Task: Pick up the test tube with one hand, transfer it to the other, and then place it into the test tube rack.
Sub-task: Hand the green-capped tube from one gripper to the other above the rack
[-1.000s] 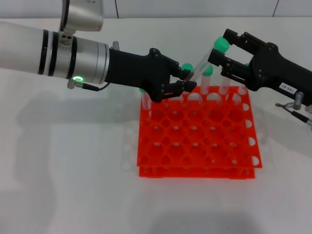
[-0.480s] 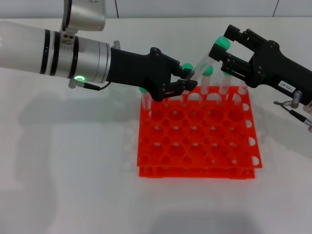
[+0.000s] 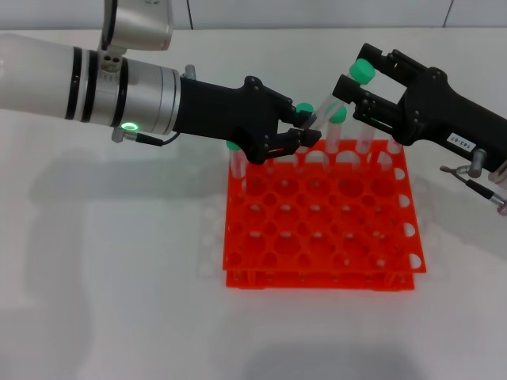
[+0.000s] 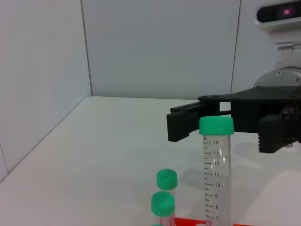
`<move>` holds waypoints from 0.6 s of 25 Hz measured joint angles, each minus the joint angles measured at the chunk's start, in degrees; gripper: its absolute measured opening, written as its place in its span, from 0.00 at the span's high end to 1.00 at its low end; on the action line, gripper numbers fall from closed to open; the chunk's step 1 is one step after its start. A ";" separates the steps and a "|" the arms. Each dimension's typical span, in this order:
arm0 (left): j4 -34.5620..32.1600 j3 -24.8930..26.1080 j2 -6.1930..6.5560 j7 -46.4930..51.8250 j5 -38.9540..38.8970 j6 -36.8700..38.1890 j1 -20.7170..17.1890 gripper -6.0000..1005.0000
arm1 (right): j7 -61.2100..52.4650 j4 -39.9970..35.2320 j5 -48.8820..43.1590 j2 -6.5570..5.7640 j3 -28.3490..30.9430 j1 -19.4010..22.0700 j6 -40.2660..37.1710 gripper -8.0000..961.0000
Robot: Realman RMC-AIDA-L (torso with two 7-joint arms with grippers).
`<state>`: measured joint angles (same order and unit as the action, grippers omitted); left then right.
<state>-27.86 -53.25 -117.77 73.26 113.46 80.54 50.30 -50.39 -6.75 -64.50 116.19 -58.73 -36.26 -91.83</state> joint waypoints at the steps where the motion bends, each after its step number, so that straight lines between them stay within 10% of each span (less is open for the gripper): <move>1: 0.00 0.00 0.00 0.00 0.00 0.00 0.00 0.73 | 0.00 0.00 0.00 0.00 0.00 -0.02 -0.04 0.25; 9: 0.00 -0.01 -0.06 -0.21 0.00 0.01 -0.01 0.73 | 0.30 -0.01 -0.03 0.00 0.03 -0.08 -0.16 0.25; 15: 0.00 -0.02 -0.16 -0.31 0.00 0.06 0.04 0.72 | 0.31 -0.02 0.08 0.00 -0.76 -0.23 -0.18 0.52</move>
<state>-27.86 -53.27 -117.93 72.95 113.47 80.60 50.34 -50.09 -6.77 -64.42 116.19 -59.49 -36.49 -92.02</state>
